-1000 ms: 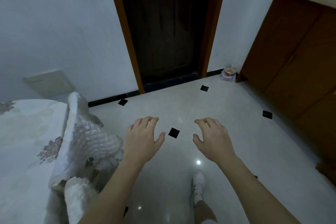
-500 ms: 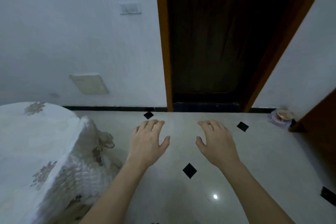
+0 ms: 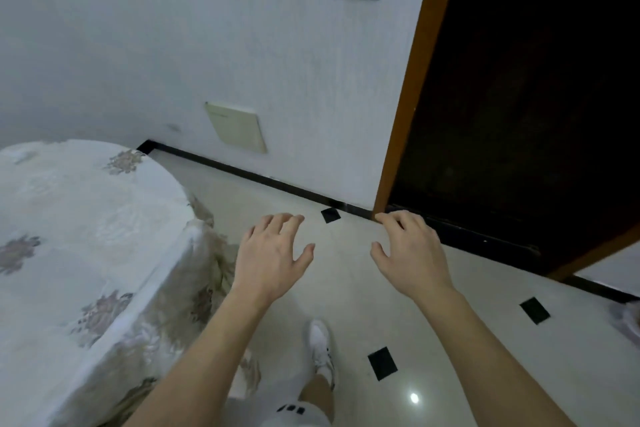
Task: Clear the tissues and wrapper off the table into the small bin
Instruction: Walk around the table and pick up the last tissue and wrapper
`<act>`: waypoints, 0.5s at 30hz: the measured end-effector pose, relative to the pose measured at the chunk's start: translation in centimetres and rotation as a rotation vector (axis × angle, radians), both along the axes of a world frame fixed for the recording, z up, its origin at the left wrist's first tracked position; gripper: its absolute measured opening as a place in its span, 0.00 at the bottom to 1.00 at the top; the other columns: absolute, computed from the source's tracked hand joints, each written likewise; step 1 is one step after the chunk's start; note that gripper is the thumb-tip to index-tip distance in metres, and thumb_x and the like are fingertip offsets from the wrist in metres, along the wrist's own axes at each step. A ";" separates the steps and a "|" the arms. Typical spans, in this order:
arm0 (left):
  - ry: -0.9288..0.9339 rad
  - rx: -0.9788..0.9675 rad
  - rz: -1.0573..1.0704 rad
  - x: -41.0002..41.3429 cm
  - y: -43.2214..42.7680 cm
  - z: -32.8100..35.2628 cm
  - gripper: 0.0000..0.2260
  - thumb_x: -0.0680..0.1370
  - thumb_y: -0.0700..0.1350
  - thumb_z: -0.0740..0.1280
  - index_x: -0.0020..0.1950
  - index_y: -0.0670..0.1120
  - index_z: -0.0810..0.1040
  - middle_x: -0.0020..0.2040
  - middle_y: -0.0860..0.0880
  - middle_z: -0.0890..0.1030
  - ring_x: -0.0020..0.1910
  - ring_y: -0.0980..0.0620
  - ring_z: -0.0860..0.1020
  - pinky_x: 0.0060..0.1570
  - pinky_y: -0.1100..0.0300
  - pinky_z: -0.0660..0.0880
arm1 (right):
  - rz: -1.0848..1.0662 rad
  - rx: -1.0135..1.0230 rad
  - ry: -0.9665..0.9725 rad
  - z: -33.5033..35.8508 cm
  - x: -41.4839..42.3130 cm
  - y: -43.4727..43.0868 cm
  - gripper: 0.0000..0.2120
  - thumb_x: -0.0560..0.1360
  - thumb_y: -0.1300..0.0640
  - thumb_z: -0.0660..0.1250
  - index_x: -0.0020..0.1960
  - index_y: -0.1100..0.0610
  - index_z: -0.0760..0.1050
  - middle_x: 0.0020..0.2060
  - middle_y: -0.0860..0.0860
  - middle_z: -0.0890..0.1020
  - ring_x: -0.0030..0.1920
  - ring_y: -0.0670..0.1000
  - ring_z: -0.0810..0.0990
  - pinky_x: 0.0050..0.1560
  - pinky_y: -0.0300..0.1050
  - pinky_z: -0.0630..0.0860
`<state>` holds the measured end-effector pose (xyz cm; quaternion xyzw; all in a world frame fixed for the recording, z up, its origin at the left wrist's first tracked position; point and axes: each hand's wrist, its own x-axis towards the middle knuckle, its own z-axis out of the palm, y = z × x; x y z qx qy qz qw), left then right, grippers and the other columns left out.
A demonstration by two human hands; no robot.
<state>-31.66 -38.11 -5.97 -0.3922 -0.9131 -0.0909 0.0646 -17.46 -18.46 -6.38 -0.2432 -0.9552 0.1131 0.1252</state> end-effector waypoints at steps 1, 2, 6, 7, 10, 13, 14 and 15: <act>-0.008 0.006 0.014 -1.8 0.6 -0.1 0.24 0.76 0.61 0.58 0.66 0.50 0.75 0.62 0.50 0.79 0.60 0.47 0.76 0.54 0.50 0.74 | 0.007 0.005 -0.004 -0.1 -2.0 0.8 0.20 0.76 0.49 0.64 0.67 0.52 0.72 0.60 0.50 0.76 0.61 0.52 0.72 0.60 0.51 0.71; -0.012 0.015 0.029 -3.7 1.3 -0.2 0.24 0.76 0.61 0.58 0.66 0.49 0.75 0.61 0.49 0.79 0.60 0.47 0.76 0.55 0.50 0.74 | 0.015 0.011 -0.008 -0.1 -4.0 1.5 0.20 0.76 0.48 0.64 0.67 0.52 0.72 0.59 0.49 0.76 0.61 0.51 0.72 0.60 0.50 0.71; -0.023 0.065 0.081 -12.2 3.2 0.0 0.25 0.75 0.61 0.57 0.65 0.48 0.76 0.60 0.49 0.80 0.58 0.46 0.77 0.54 0.50 0.75 | 0.055 0.019 -0.021 0.8 -12.9 4.6 0.20 0.76 0.48 0.63 0.67 0.51 0.71 0.60 0.49 0.76 0.61 0.51 0.72 0.61 0.50 0.71; -0.019 0.074 0.098 -14.4 3.6 0.1 0.25 0.75 0.61 0.56 0.65 0.48 0.76 0.60 0.49 0.80 0.58 0.46 0.77 0.54 0.50 0.75 | 0.067 0.031 -0.015 1.2 -15.1 5.4 0.20 0.76 0.48 0.63 0.67 0.51 0.71 0.60 0.49 0.76 0.61 0.51 0.72 0.61 0.50 0.71; -0.008 0.077 0.142 -20.5 4.8 0.8 0.26 0.75 0.62 0.56 0.66 0.49 0.75 0.60 0.49 0.80 0.58 0.46 0.77 0.54 0.50 0.75 | 0.091 0.058 -0.007 2.4 -21.7 7.2 0.21 0.77 0.48 0.63 0.68 0.52 0.71 0.62 0.51 0.76 0.62 0.52 0.72 0.61 0.50 0.71; -0.012 0.087 0.174 -25.2 5.4 0.9 0.26 0.75 0.62 0.55 0.67 0.49 0.75 0.61 0.49 0.79 0.59 0.47 0.76 0.56 0.50 0.74 | 0.132 0.060 -0.008 2.8 -27.0 7.9 0.21 0.77 0.48 0.63 0.68 0.52 0.71 0.62 0.51 0.76 0.62 0.52 0.72 0.61 0.50 0.71; -0.012 0.090 0.191 -26.5 5.5 0.8 0.26 0.75 0.62 0.55 0.67 0.49 0.74 0.61 0.50 0.79 0.60 0.47 0.76 0.56 0.50 0.74 | 0.151 0.060 -0.011 2.8 -28.6 8.1 0.21 0.76 0.49 0.63 0.68 0.52 0.71 0.61 0.51 0.76 0.62 0.52 0.73 0.60 0.50 0.71; -0.013 0.092 0.213 -27.9 5.5 0.7 0.26 0.75 0.62 0.55 0.67 0.50 0.74 0.62 0.50 0.79 0.60 0.47 0.76 0.56 0.50 0.74 | 0.171 0.065 -0.015 2.7 -30.3 8.4 0.21 0.76 0.49 0.64 0.68 0.53 0.72 0.61 0.52 0.77 0.61 0.53 0.73 0.60 0.51 0.72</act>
